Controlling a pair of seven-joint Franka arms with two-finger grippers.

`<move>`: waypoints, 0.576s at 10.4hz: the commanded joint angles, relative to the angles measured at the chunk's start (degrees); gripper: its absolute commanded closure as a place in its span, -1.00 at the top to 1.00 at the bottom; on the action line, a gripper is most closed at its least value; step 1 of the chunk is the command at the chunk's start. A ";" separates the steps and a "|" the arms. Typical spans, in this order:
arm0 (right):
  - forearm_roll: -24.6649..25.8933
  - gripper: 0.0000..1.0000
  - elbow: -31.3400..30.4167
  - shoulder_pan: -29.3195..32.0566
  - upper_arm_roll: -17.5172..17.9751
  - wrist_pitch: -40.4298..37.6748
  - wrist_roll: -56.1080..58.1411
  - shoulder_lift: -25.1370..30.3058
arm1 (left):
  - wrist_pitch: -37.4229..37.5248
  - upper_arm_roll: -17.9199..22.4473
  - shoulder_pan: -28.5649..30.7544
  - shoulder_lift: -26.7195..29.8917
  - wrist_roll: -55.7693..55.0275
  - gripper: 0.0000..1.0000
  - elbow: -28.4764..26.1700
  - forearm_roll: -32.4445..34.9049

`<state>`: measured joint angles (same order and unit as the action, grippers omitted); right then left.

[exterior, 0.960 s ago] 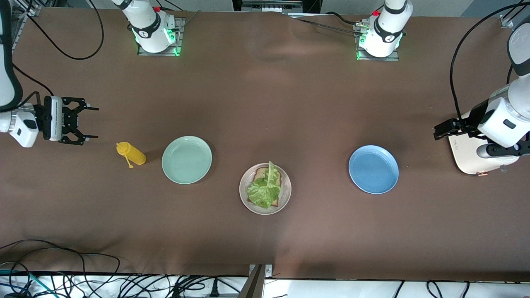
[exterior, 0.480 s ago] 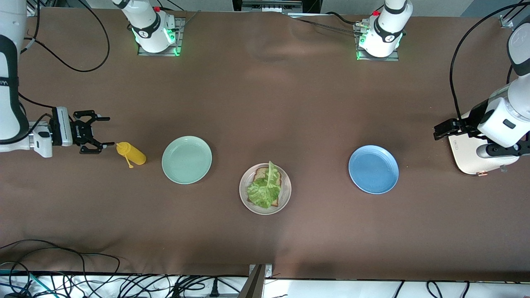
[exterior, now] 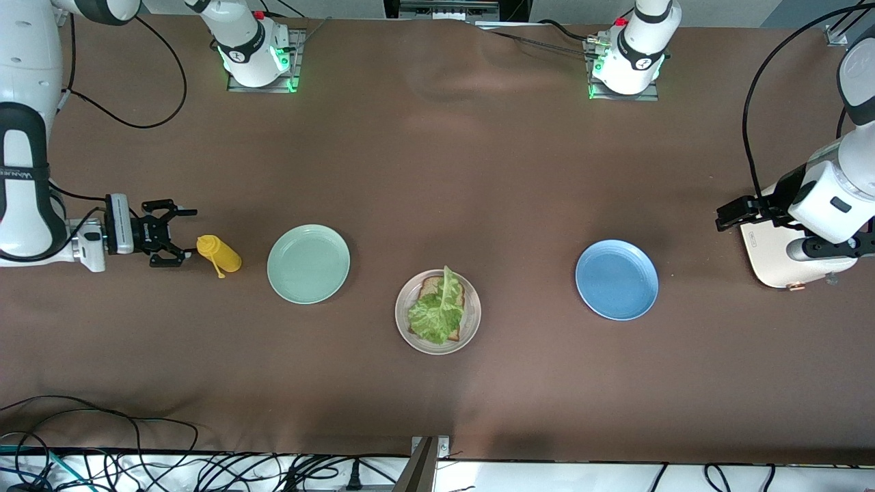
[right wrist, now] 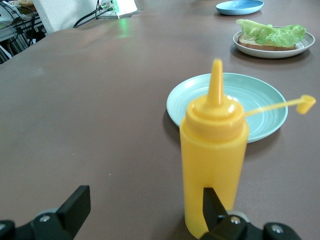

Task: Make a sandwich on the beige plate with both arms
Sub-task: 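Lower the open right gripper around the yellow sauce bottle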

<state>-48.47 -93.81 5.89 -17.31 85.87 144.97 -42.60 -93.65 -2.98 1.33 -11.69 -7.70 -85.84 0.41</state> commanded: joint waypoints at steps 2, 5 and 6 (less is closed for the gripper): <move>-2.94 1.00 3.63 1.49 -0.35 -1.06 1.02 -2.66 | 1.01 -0.01 -0.10 0.18 0.32 1.00 0.76 1.17; -3.55 1.00 4.34 2.98 -1.67 -1.32 1.02 -2.66 | 1.01 -0.10 -0.19 0.18 0.40 1.00 0.76 1.17; -5.21 1.00 4.34 2.99 -1.67 -1.23 1.02 -2.66 | 1.01 -0.27 -0.19 0.18 0.32 1.00 0.76 1.17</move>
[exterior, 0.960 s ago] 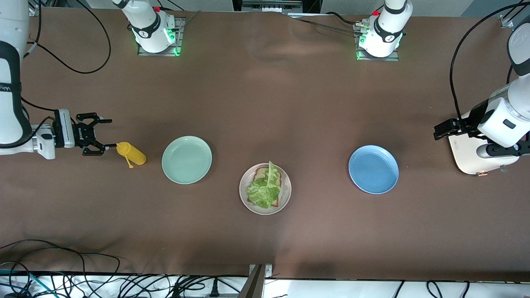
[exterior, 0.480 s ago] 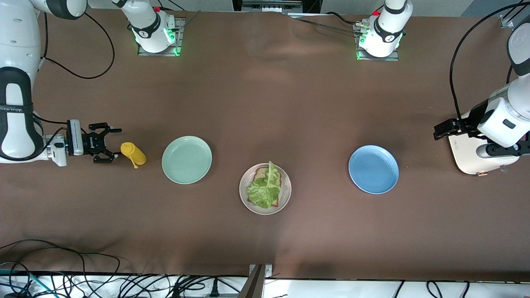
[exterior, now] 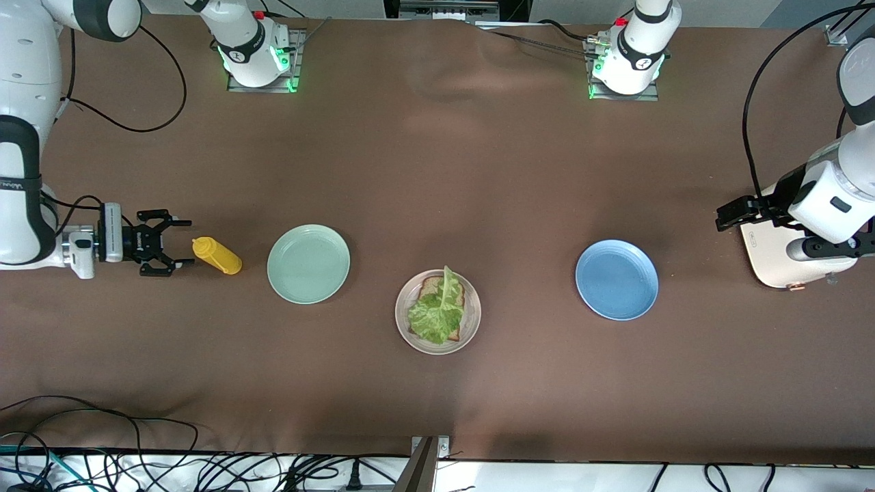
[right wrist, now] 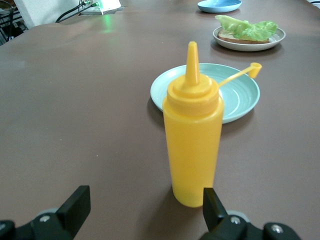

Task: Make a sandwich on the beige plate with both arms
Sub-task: 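Lower the open right gripper around the yellow sauce bottle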

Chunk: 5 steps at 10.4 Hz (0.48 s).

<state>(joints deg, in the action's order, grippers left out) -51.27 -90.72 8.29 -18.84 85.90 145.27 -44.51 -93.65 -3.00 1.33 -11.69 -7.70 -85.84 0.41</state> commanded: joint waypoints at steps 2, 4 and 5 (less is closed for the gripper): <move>-5.23 1.00 1.25 0.50 0.21 -1.00 0.72 -1.19 | 1.01 -0.69 0.07 0.17 0.32 1.00 0.85 1.52; -8.48 1.00 2.81 -0.11 0.39 -1.00 0.72 -3.38 | 1.01 -0.87 -0.01 0.17 0.32 1.00 0.85 1.61; -10.93 1.00 3.87 -0.55 0.91 -1.00 0.81 -5.39 | 1.01 -1.13 -0.01 0.17 0.32 1.00 0.85 1.61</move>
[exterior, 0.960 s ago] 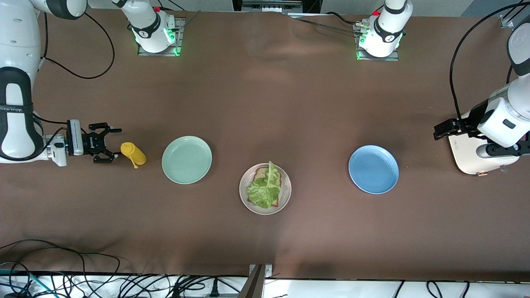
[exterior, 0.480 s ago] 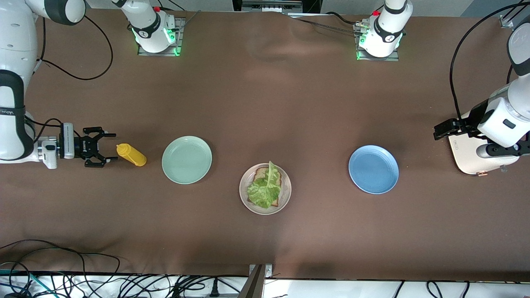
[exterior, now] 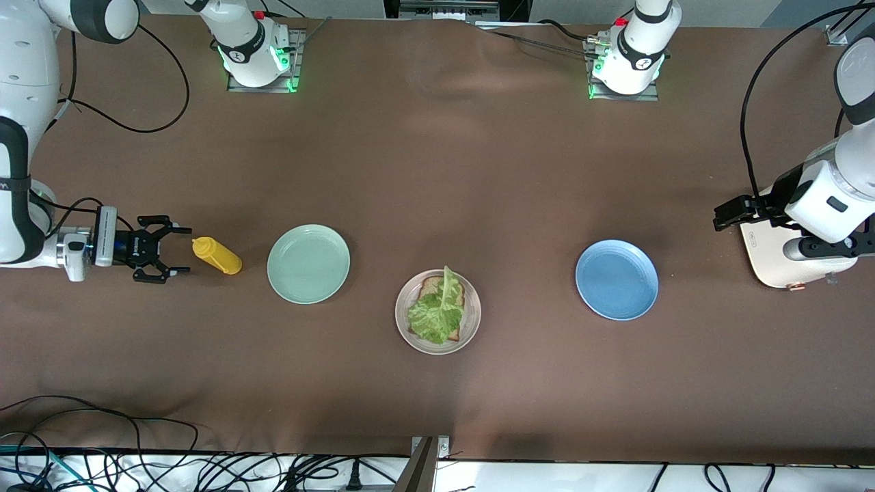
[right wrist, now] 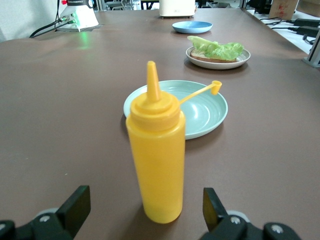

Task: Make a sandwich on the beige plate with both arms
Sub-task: 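Grasp the yellow sauce bottle and lift it with the right gripper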

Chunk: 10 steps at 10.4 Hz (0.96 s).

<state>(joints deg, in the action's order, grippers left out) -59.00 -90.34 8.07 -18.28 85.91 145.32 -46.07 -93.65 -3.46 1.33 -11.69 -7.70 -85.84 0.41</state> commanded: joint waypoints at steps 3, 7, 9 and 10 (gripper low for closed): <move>-7.87 1.00 3.85 -2.44 2.28 -0.23 0.49 -8.23 | 1.01 -0.49 -0.01 0.17 0.32 1.00 0.85 1.61; -8.50 0.28 3.94 -3.50 3.08 2.06 0.40 -8.42 | 1.01 -0.41 0.08 0.26 0.32 1.00 0.85 1.70; -8.41 -0.64 4.82 -3.59 3.08 2.68 0.66 -8.51 | 1.01 -0.32 0.08 0.26 0.32 1.00 0.76 1.70; -8.41 -1.00 4.91 -3.68 3.17 2.68 1.27 -8.42 | 1.01 -0.23 0.17 0.26 0.32 1.00 0.76 1.70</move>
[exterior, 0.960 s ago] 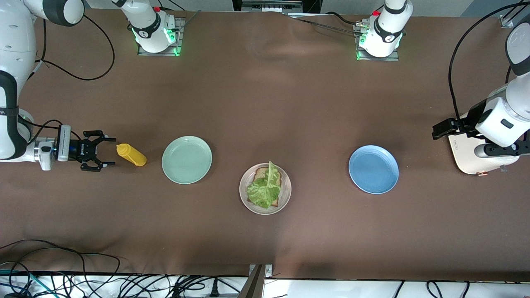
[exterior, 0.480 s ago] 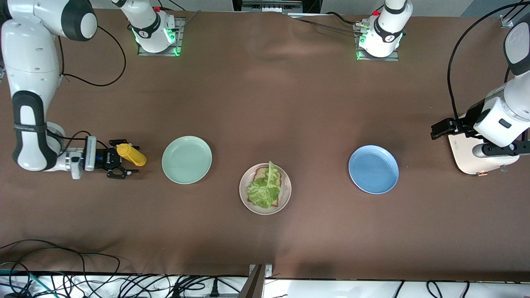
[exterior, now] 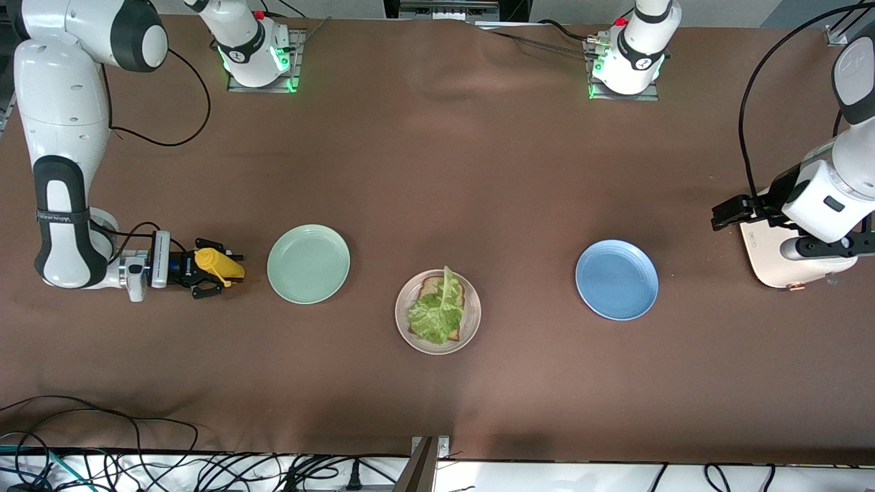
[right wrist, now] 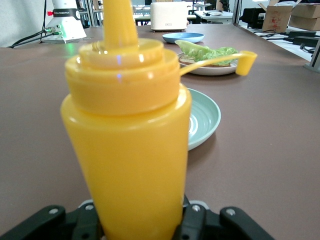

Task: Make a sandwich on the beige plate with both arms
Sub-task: 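Grasp the yellow sauce bottle and lift it with the right gripper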

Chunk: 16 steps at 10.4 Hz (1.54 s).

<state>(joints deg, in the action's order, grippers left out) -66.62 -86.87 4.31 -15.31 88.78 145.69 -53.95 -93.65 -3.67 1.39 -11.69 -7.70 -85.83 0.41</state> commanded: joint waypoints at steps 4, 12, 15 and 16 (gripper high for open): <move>7.43 -1.00 1.09 -2.63 2.03 6.29 -6.58 4.97 | 1.10 0.16 0.11 0.26 0.32 1.00 0.84 1.70; 32.34 -1.00 1.17 -28.52 -4.26 15.01 -59.61 20.11 | 1.10 -0.19 0.02 0.26 0.32 1.00 0.84 1.70; 36.10 -1.00 1.43 -40.23 -11.31 17.30 -69.01 19.24 | 1.10 -0.28 0.02 0.26 0.32 1.00 0.76 1.70; 39.17 -1.00 1.52 -41.74 -11.32 18.18 -72.52 19.06 | 1.10 -0.19 0.02 0.26 0.32 1.00 0.84 1.70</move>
<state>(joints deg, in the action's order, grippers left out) -30.91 -84.75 -34.70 -24.97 105.67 77.50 -35.12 -93.58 -3.65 1.41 -11.69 -7.70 -85.75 0.41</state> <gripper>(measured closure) 0.881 0.000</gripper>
